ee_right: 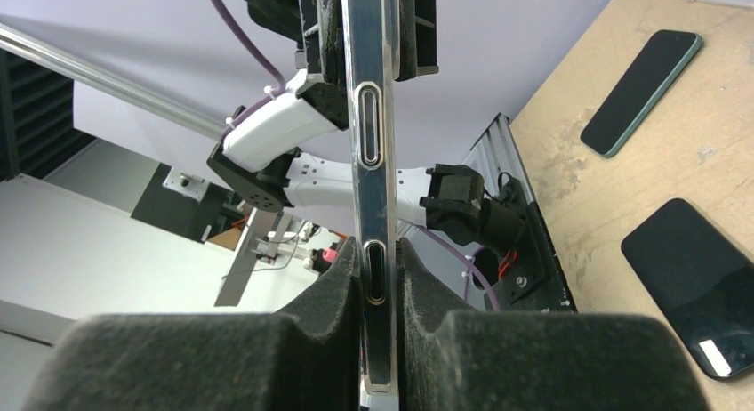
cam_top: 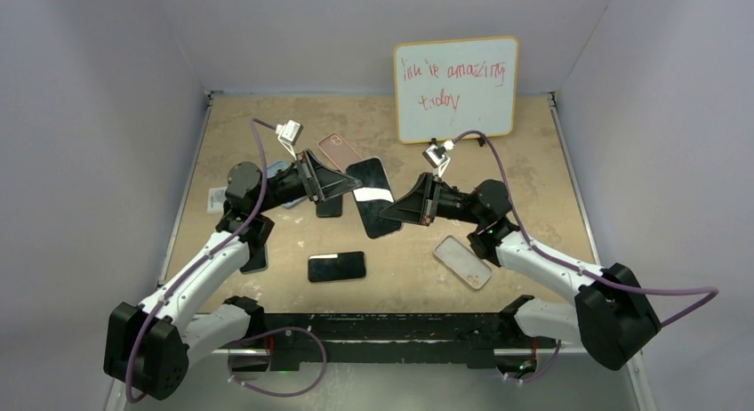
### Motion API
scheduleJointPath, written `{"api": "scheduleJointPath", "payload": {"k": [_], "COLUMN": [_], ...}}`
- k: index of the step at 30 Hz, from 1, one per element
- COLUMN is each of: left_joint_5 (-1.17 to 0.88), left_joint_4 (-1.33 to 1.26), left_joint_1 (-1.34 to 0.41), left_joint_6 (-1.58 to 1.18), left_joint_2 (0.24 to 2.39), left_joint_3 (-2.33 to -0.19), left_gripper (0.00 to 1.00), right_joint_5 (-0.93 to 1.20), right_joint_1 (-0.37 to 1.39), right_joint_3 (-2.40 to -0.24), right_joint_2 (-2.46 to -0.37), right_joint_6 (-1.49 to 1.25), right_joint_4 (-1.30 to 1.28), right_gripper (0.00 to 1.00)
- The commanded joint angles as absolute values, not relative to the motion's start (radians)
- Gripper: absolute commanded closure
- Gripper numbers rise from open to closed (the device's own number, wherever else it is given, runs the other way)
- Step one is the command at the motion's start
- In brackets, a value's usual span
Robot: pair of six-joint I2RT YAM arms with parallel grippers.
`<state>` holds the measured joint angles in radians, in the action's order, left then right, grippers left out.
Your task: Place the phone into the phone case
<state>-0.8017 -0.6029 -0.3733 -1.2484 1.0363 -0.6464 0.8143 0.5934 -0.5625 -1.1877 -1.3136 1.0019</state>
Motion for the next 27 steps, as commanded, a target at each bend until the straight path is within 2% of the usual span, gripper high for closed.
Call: {"api": "scheduleJointPath", "payload": {"k": [1, 4, 7, 8, 11, 12, 13, 17, 18, 23, 26, 27], "left_joint_5": [-0.745, -0.768, -0.794, -0.800, -0.817, -0.821, -0.823, -0.812, -0.805, -0.767, -0.760, -0.756], "left_joint_4": [-0.489, -0.558, -0.600, -0.614, -0.680, -0.702, -0.722, -0.769, -0.784, -0.842, -0.834, -0.833], "left_joint_1": [-0.371, -0.371, -0.371, -0.371, -0.371, -0.371, -0.371, -0.371, -0.371, -0.371, -0.371, -0.371], "left_joint_6": [-1.090, -1.142, -1.170, -1.182, -1.234, -1.256, -1.275, -1.338, -1.355, -1.415, -1.408, -1.407], "left_joint_2": [1.011, 1.014, 1.021, 1.023, 1.022, 1.021, 1.020, 1.013, 1.013, 1.015, 1.022, 1.024], "left_joint_3": [-0.717, -0.709, -0.709, -0.707, -0.690, -0.685, -0.684, -0.687, -0.687, -0.688, -0.689, -0.686], "left_gripper": [1.00, 1.00, 1.00, 1.00, 1.00, 0.99, 0.92, 0.51, 0.47, 0.40, 0.42, 0.46], "right_joint_5": [0.811, 0.795, 0.775, 0.768, 0.763, 0.762, 0.760, 0.763, 0.768, 0.779, 0.780, 0.780], "right_joint_1": [0.609, 0.610, 0.617, 0.621, 0.627, 0.627, 0.627, 0.627, 0.628, 0.627, 0.627, 0.627], "right_joint_3": [-0.597, -0.609, -0.621, -0.623, -0.621, -0.616, -0.609, -0.603, -0.605, -0.605, -0.595, -0.594], "right_joint_2": [-1.158, -1.160, -1.163, -1.166, -1.179, -1.183, -1.185, -1.189, -1.189, -1.173, -1.160, -1.156], "right_joint_6": [-1.304, -1.311, -1.314, -1.314, -1.323, -1.337, -1.358, -1.428, -1.435, -1.439, -1.437, -1.434], "right_joint_4": [0.967, 0.970, 0.960, 0.958, 0.986, 1.016, 1.054, 1.172, 1.176, 1.170, 1.162, 1.156], "right_gripper": [0.85, 0.69, 0.67, 0.70, 0.96, 1.00, 1.00, 1.00, 1.00, 1.00, 1.00, 1.00]}}
